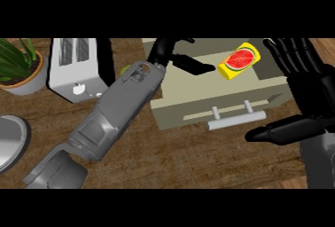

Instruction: Pick up the cup, place it into the drawer and close the drawer

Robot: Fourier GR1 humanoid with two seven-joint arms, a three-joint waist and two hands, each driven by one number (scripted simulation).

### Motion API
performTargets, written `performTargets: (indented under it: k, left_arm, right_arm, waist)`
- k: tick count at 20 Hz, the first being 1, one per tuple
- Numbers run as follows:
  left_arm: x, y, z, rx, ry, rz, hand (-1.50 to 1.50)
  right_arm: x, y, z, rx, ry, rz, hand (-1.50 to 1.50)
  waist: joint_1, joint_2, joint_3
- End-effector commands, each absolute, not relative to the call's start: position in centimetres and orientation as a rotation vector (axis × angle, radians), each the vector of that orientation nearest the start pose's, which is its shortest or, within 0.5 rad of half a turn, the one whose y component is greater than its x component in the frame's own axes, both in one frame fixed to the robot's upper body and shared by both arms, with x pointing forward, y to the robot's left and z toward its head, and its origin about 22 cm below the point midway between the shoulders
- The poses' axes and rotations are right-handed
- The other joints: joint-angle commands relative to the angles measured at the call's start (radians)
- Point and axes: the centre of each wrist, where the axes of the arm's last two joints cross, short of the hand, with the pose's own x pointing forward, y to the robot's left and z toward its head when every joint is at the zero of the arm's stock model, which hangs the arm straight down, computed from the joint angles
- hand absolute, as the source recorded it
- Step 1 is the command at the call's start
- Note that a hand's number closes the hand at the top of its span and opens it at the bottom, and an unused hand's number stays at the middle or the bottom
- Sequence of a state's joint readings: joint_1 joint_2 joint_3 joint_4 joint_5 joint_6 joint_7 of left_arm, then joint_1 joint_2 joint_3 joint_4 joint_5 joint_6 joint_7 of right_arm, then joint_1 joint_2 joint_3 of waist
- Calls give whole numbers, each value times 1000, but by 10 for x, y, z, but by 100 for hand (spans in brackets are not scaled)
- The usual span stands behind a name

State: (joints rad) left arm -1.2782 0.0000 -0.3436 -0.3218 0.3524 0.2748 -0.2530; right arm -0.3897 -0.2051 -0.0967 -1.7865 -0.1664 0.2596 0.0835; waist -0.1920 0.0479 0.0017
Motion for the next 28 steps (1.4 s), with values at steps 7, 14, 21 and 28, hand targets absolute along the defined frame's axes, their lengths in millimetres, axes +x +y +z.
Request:
performTargets:
  k: [7, 14, 21, 28]
  left_arm:
    - [434, 39, 120, -287, -1888, -191, -150]
    - [440, 34, 138, -249, -1923, -65, -150]
    - [436, 48, 108, -256, -1885, 6, -150]
    - [430, 54, 98, -316, -1911, 56, -150]
  right_arm:
    - [298, -201, 157, 647, -1931, 696, 150]
    - [287, -211, 151, 426, -1630, 1117, 150]
    - [275, -212, 123, 45, -1581, 1233, -150]
    - [292, -209, 40, -64, -1400, 1262, -150]
  waist:
    - [6, 1, -2]
    - [62, -19, -2]
    - [141, -34, -1]
    - [204, -42, -1]
